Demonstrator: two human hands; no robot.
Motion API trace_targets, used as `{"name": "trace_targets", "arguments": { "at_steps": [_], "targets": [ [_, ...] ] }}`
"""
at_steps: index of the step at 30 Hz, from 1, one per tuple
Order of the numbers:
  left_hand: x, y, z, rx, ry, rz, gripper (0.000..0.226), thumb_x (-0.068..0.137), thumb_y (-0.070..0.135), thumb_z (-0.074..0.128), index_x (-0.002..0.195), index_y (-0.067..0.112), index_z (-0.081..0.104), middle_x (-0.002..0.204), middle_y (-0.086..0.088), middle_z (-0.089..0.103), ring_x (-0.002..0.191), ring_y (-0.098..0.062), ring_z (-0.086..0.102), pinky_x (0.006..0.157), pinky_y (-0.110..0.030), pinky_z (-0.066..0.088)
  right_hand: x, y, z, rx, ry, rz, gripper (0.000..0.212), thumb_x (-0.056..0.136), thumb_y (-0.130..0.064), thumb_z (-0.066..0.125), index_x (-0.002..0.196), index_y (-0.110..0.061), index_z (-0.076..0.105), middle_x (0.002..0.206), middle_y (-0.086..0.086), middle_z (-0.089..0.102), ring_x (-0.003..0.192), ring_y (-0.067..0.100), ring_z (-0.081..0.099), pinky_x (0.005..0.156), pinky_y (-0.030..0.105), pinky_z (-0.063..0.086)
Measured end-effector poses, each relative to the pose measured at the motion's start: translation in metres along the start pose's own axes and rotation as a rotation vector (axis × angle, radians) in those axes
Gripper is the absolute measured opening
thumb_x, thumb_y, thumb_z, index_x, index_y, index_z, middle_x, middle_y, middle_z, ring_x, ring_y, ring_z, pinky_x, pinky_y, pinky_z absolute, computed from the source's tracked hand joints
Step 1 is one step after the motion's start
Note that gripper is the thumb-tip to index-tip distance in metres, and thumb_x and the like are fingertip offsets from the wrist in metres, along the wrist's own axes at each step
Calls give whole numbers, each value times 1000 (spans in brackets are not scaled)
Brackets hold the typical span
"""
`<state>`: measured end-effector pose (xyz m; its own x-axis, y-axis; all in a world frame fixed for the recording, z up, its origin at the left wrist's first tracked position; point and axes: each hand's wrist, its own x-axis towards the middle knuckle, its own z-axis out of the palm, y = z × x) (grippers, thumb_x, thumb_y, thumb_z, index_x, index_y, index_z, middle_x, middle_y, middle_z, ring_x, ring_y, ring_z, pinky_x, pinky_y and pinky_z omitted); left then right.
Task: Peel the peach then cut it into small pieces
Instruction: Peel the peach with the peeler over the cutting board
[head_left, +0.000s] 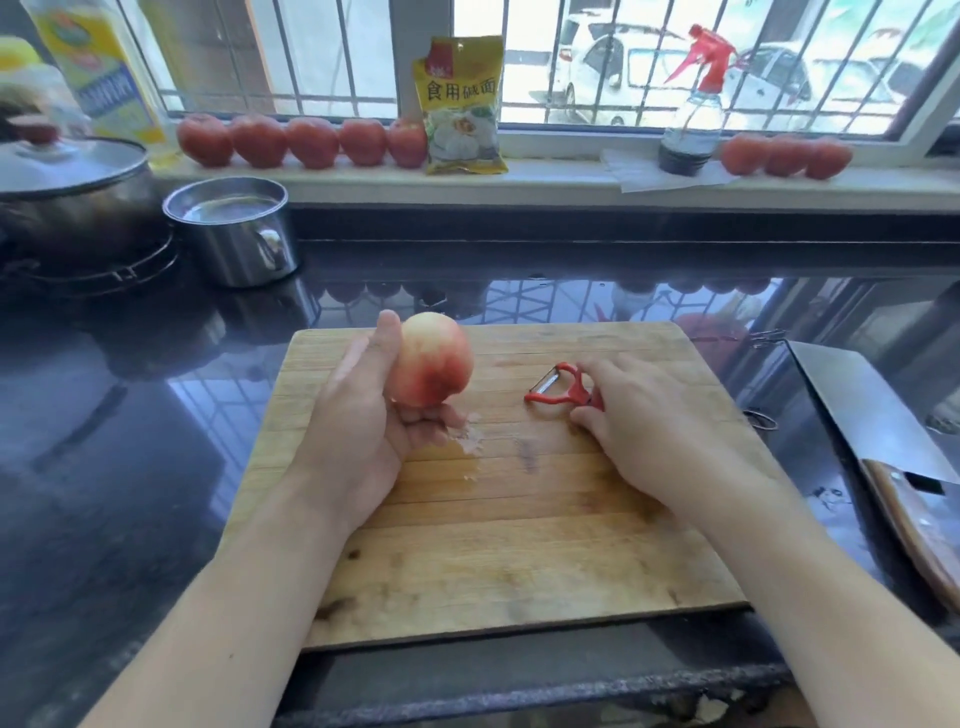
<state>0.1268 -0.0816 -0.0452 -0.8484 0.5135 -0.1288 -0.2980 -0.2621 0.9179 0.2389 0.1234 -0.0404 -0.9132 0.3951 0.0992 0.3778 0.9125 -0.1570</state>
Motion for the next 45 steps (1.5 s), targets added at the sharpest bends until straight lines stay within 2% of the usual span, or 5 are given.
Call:
{"name": "trace_targets", "arguments": {
  "at_steps": [5, 13, 20, 27, 45],
  "targets": [
    [-1, 8, -1, -128, -14, -162, 63, 96, 66, 50, 117, 11, 70, 101, -15, 69, 49, -18, 61, 41, -23, 47, 14, -1, -13, 268, 248, -219, 31, 103, -16, 56, 133, -17, 62, 109, -4, 55, 88, 11, 45, 77, 25, 33],
    [0, 10, -6, -244, -81, -168, 47, 102, 51, 49, 108, 9, 68, 92, -14, 65, 74, -27, 62, 57, -29, 52, 31, -20, 16, 627, 498, -309, 41, 101, -3, 54, 139, -20, 58, 98, -14, 56, 93, 3, 53, 83, 14, 41],
    [1, 8, -8, -248, -180, -221, 51, 100, 42, 53, 133, 5, 61, 107, -19, 61, 73, -27, 61, 57, -28, 55, 20, -20, 18, 557, 518, -414, 41, 94, -1, 45, 129, -11, 64, 90, -5, 54, 86, 16, 49, 80, 22, 38],
    [8, -5, -3, -136, -108, -146, 49, 105, 38, 48, 136, 2, 60, 114, -22, 69, 92, -31, 69, 78, -38, 60, 24, -41, 8, 288, 684, -382, 32, 100, -15, 39, 68, -15, 42, 68, -5, 41, 69, 19, 36, 69, 33, 31],
    [3, -16, 5, 167, -54, 158, 25, 105, 32, 52, 120, 16, 64, 99, -11, 72, 83, -26, 61, 58, -36, 48, 22, -58, 29, 89, 769, -338, 35, 102, -23, 44, 67, -20, 39, 64, -4, 44, 63, 21, 43, 63, 35, 32]
  ]
}}
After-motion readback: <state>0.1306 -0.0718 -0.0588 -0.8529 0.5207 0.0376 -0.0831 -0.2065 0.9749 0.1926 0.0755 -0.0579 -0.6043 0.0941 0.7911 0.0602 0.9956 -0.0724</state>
